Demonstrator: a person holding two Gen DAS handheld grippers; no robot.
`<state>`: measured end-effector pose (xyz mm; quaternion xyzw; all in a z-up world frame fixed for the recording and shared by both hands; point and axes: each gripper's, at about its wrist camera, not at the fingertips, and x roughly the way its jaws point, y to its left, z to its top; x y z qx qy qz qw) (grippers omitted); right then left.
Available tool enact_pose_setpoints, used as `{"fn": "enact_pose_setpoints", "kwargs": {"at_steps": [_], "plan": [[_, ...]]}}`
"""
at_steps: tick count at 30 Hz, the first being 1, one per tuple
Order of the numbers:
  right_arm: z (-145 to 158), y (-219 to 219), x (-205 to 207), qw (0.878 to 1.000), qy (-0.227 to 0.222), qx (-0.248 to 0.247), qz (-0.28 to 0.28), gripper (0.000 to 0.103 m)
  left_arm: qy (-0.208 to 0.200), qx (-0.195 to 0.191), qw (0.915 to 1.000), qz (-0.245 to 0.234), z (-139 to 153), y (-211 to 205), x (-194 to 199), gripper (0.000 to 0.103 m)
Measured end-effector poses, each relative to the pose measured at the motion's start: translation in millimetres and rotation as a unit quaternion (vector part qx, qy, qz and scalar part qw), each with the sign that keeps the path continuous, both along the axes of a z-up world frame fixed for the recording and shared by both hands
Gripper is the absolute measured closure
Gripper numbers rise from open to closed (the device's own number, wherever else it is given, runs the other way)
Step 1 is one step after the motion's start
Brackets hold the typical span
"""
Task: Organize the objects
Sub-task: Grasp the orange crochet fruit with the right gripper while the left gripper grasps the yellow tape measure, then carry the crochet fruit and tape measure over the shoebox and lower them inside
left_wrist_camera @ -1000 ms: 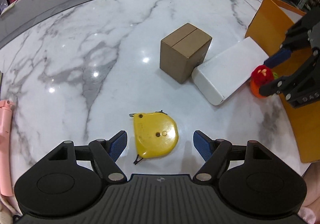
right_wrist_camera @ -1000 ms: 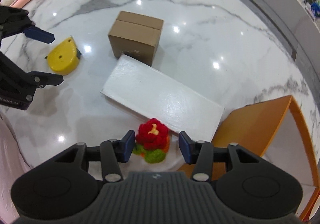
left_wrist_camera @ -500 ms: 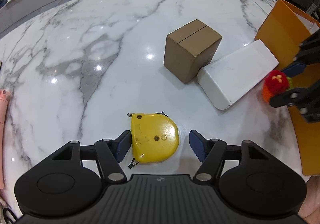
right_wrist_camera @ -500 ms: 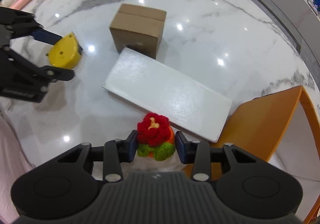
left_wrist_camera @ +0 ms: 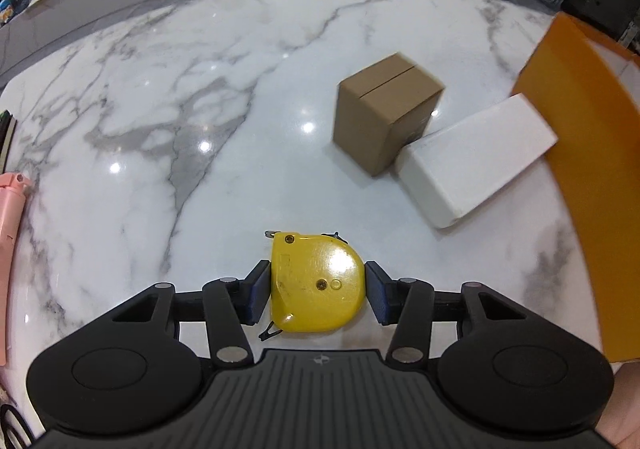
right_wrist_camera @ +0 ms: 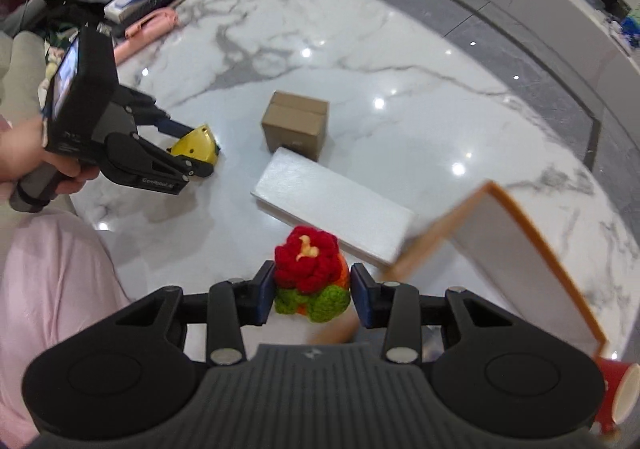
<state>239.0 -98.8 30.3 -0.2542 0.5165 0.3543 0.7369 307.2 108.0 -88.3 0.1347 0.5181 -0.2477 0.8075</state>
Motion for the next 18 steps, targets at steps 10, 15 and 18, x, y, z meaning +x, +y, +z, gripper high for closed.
{"fn": "enact_pose_setpoints", "kwargs": {"at_steps": [10, 15, 18], "plan": [[28, -81, -7, 0.997, -0.051, -0.042, -0.038, 0.061, -0.063, -0.058, 0.9915, -0.098, 94, -53, -56, 0.046], [15, -114, -10, 0.996, -0.054, -0.066, -0.039, 0.061, -0.077, -0.09, 0.9786, -0.169, 125, -110, -81, 0.046], [6, -130, -12, 0.995, -0.053, -0.071, -0.037, 0.061, -0.089, -0.087, 0.9698, -0.21, 132, -149, -93, 0.046]]}}
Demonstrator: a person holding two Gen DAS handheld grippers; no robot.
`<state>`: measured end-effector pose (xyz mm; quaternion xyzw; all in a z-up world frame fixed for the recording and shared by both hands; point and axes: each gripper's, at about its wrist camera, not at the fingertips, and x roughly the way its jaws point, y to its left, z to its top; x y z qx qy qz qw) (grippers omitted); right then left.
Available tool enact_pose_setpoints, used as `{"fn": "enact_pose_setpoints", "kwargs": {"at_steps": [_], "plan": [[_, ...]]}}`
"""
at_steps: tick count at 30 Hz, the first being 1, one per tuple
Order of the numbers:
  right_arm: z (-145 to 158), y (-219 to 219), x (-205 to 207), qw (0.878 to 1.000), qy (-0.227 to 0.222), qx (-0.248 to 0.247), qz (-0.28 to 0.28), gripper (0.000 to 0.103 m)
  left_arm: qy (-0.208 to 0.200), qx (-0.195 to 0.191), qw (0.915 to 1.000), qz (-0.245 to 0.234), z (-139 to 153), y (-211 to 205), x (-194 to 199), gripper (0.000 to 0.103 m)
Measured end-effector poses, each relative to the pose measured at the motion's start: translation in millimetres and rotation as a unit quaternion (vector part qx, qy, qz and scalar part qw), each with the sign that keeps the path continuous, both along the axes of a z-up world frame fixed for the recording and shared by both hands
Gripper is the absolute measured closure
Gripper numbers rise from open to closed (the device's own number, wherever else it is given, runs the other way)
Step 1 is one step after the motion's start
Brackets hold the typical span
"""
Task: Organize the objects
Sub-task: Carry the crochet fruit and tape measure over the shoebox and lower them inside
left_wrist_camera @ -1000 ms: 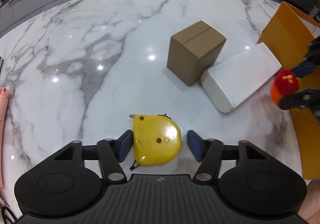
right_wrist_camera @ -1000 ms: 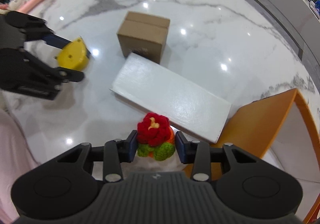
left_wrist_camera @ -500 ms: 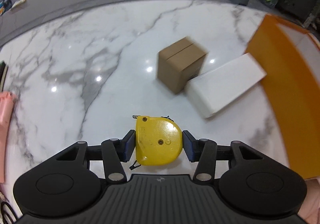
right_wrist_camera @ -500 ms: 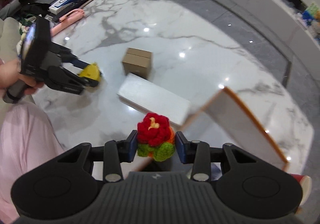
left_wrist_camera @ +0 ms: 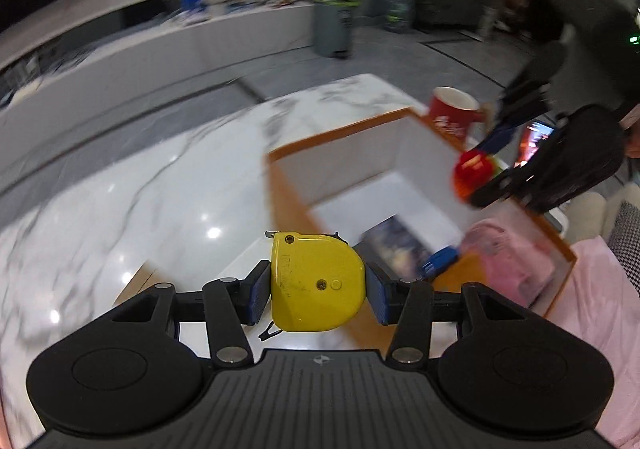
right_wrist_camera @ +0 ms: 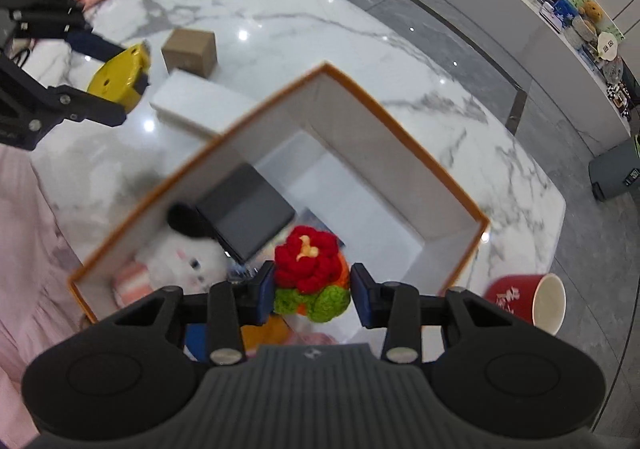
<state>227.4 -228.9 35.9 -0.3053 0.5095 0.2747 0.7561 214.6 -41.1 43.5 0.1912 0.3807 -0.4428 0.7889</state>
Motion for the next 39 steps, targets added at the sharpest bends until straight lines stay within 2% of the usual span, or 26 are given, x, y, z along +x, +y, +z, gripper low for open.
{"fn": "enact_pose_setpoints", "kwargs": {"at_steps": [6, 10, 16, 19, 24, 37, 39], "plan": [[-11, -27, 3, 1.0, 0.003, 0.0, -0.001, 0.061, -0.001, 0.012, 0.9979, -0.064, -11, -73, -7, 0.046], [-11, -42, 5, 1.0, 0.013, 0.011, 0.006, 0.061, 0.012, 0.034, 0.9945, -0.098, -33, -114, -1, 0.046], [-28, -47, 10, 0.999, 0.024, 0.013, 0.045, 0.061, 0.028, 0.078, 0.9855, -0.149, -67, -158, 15, 0.046], [-40, -47, 13, 0.997, 0.034, 0.009, 0.063, 0.061, 0.034, 0.1, 0.9792, -0.173, -82, -170, 22, 0.046], [-53, -44, 18, 0.995, 0.045, 0.008, 0.093, 0.061, 0.044, 0.102, 0.9724, -0.205, -100, -187, 29, 0.046], [-89, -28, 29, 0.991, 0.061, -0.009, 0.123, 0.063, 0.093, 0.094, 0.9658, -0.223, -130, -207, 41, 0.047], [-92, -25, 31, 0.989, 0.084, -0.002, 0.119, 0.063, 0.101, 0.094, 0.9647, -0.224, -132, -211, 41, 0.047]]}}
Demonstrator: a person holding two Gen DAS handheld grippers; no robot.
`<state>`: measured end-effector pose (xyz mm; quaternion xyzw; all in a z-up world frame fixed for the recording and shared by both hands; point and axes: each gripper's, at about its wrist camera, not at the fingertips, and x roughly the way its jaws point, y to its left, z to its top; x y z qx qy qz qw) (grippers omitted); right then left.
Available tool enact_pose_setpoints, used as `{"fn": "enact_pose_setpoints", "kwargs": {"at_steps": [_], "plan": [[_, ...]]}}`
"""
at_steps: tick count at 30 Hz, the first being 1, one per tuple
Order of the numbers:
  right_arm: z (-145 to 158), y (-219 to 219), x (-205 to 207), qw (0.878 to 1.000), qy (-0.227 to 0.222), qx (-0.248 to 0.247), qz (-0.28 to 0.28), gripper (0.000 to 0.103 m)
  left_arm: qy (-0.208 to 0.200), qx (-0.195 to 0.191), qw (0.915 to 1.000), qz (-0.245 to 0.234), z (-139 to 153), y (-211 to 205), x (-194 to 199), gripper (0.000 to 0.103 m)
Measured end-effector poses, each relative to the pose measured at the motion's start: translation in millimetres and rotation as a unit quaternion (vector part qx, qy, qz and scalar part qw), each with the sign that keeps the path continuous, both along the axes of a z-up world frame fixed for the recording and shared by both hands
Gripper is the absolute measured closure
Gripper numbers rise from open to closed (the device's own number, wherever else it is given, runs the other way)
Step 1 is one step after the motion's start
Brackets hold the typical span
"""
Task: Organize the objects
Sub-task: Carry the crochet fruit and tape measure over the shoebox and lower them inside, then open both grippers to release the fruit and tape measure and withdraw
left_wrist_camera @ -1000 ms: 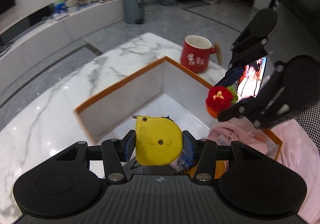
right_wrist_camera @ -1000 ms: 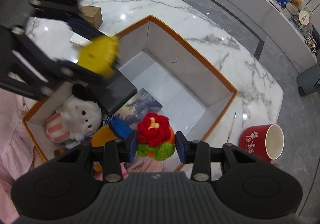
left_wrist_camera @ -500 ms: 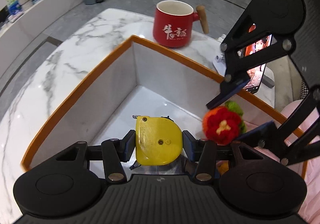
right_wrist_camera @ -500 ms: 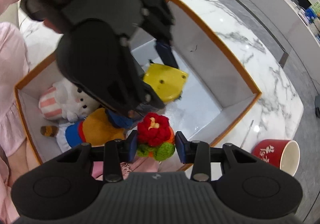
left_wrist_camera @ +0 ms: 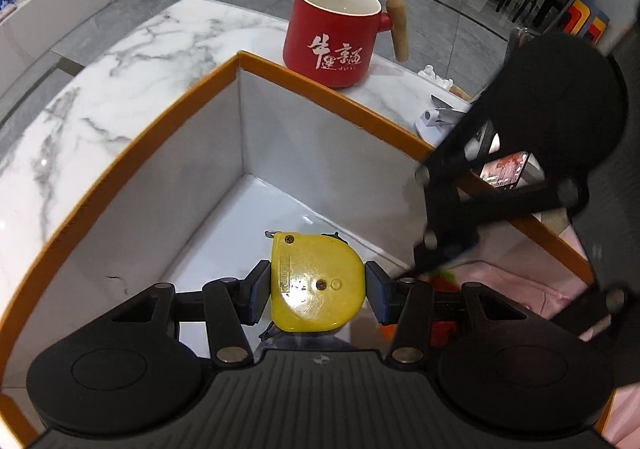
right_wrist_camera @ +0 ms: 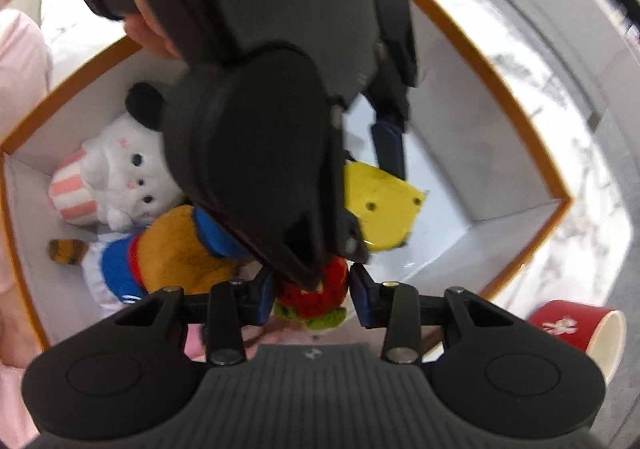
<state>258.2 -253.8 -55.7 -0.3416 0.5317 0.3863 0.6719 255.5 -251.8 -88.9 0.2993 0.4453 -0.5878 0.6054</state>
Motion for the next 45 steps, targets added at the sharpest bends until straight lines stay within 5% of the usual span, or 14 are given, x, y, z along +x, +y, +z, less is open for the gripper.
{"fn": "enact_pose_setpoints", "kwargs": {"at_steps": [12, 15, 24, 27, 45], "plan": [[-1, 12, -11, 1.0, 0.012, -0.023, 0.01, 0.061, 0.017, 0.017, 0.9997, 0.01, -14, -7, -4, 0.047], [6, 12, -13, 1.0, 0.001, -0.024, 0.001, 0.051, 0.027, 0.021, 0.9993, 0.013, -16, -9, -6, 0.046], [14, 12, -19, 1.0, -0.009, -0.023, -0.008, 0.045, 0.029, 0.033, 0.9988, 0.022, -25, -13, -16, 0.04], [14, 15, -22, 1.0, -0.011, -0.023, -0.009, 0.044, 0.028, 0.019, 0.999, 0.028, -17, -7, -18, 0.028], [50, 42, -54, 0.999, -0.027, -0.001, -0.023, 0.042, -0.042, -0.015, 0.9967, 0.068, 53, 51, -40, 0.028]]}}
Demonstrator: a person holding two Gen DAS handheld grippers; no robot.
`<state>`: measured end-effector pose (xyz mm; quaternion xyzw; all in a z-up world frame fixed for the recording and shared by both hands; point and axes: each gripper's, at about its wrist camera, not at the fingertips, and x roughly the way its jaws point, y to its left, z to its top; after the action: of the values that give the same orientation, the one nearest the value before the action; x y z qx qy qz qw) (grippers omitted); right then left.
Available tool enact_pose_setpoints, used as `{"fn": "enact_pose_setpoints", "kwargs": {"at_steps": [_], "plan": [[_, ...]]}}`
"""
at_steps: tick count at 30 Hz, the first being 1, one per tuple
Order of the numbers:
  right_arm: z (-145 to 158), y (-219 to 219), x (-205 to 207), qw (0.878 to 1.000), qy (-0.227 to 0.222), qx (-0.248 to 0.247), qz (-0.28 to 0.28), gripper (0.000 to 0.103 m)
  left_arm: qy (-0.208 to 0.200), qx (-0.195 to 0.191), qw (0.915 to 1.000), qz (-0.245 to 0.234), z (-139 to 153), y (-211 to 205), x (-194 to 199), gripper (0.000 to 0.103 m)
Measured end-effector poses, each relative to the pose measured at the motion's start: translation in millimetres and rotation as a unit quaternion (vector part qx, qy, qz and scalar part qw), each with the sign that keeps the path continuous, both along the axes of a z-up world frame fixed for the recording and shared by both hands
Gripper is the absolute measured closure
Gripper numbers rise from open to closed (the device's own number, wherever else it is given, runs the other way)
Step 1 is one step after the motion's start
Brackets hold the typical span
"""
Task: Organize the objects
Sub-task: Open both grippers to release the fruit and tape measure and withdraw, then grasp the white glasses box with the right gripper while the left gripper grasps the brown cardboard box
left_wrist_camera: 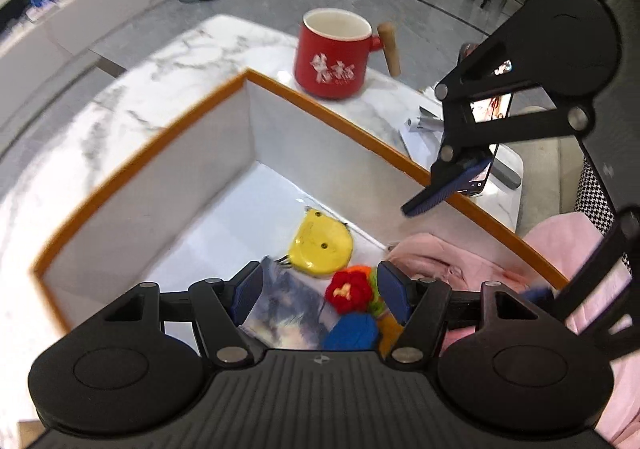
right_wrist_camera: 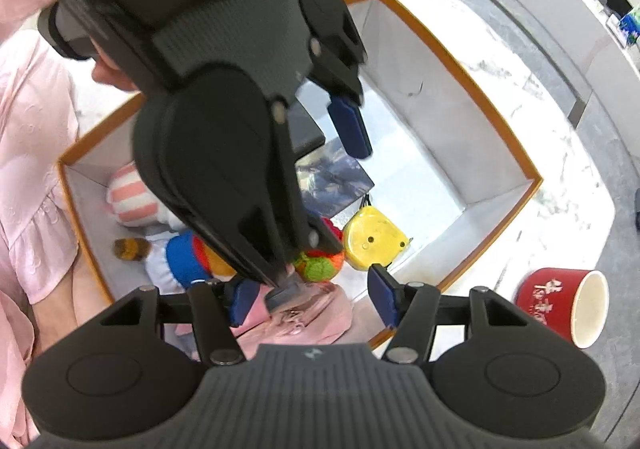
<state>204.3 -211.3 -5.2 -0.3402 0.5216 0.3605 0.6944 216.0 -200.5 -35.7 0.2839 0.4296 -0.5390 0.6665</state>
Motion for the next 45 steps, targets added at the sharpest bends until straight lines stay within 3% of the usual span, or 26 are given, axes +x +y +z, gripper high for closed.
{"fn": "enact_pose_setpoints", "kwargs": {"at_steps": [9, 12, 13, 15, 24, 30, 41, 45], "plan": [[44, 18, -22, 0.999, -0.046, 0.004, -0.011, 0.042, -0.064, -0.039, 0.9962, 0.045, 55, 69, -15, 0.028], [56, 12, -52, 0.998, -0.059, 0.014, -0.01, 0.043, -0.083, -0.05, 0.9935, 0.06, 70, 98, -18, 0.028], [61, 6, -31, 0.998, -0.064, 0.016, -0.009, 0.043, -0.088, -0.053, 0.9926, 0.065, 75, 109, -19, 0.028], [65, 13, -7, 0.997, -0.072, 0.02, -0.002, 0.043, -0.1, -0.057, 0.9908, 0.072, 81, 127, -19, 0.028], [78, 64, -13, 0.994, -0.093, 0.026, 0.049, 0.043, -0.12, -0.058, 0.9847, 0.112, 78, 195, -5, 0.027], [61, 106, -9, 0.99, -0.093, 0.027, 0.1, 0.044, -0.116, -0.038, 0.984, 0.13, 49, 231, 6, 0.027], [-16, 184, 24, 0.972, -0.074, -0.017, 0.222, 0.046, -0.104, -0.014, 0.9851, 0.136, -9, 250, 35, 0.027], [-46, 201, 37, 0.962, -0.084, -0.048, 0.254, 0.046, -0.118, -0.018, 0.9821, 0.146, -23, 251, 57, 0.021]]}}
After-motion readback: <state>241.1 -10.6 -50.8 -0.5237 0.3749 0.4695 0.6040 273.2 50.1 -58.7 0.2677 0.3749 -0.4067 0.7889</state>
